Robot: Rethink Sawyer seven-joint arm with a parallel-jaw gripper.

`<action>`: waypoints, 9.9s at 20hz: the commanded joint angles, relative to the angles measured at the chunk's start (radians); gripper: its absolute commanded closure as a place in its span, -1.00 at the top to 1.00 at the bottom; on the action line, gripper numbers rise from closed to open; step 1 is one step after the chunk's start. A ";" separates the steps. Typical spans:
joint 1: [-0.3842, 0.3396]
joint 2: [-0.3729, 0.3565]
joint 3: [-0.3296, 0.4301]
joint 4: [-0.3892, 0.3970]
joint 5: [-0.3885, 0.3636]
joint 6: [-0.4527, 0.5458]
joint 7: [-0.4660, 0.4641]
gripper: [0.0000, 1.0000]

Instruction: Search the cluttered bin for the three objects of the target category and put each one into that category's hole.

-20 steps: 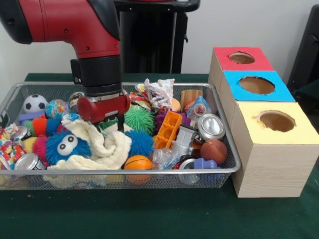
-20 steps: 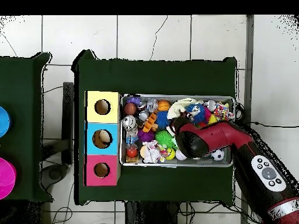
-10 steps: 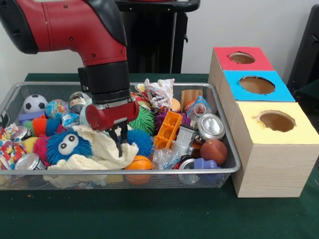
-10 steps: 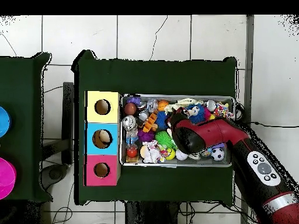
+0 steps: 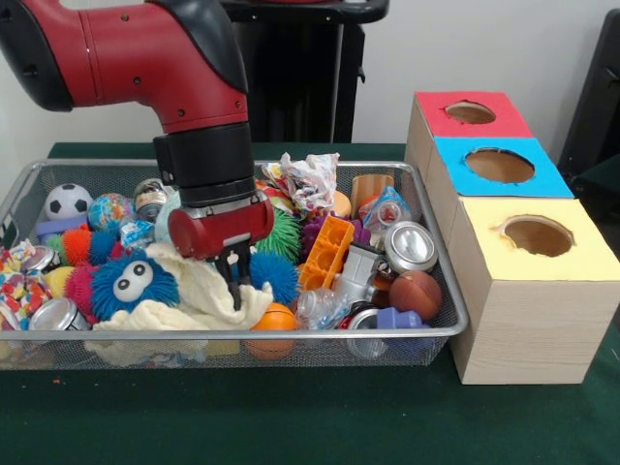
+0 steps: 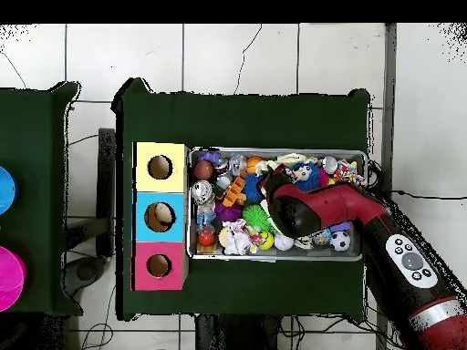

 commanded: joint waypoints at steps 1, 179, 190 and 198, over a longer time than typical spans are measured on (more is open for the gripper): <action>0.058 -0.048 -0.027 0.001 0.057 0.003 0.109 -1.00; 0.576 -0.179 -0.548 0.227 0.625 -0.289 0.296 1.00; 0.578 -0.196 -0.542 0.211 0.641 -0.232 0.280 1.00; 0.500 -0.282 -0.444 0.182 0.651 -0.041 0.155 1.00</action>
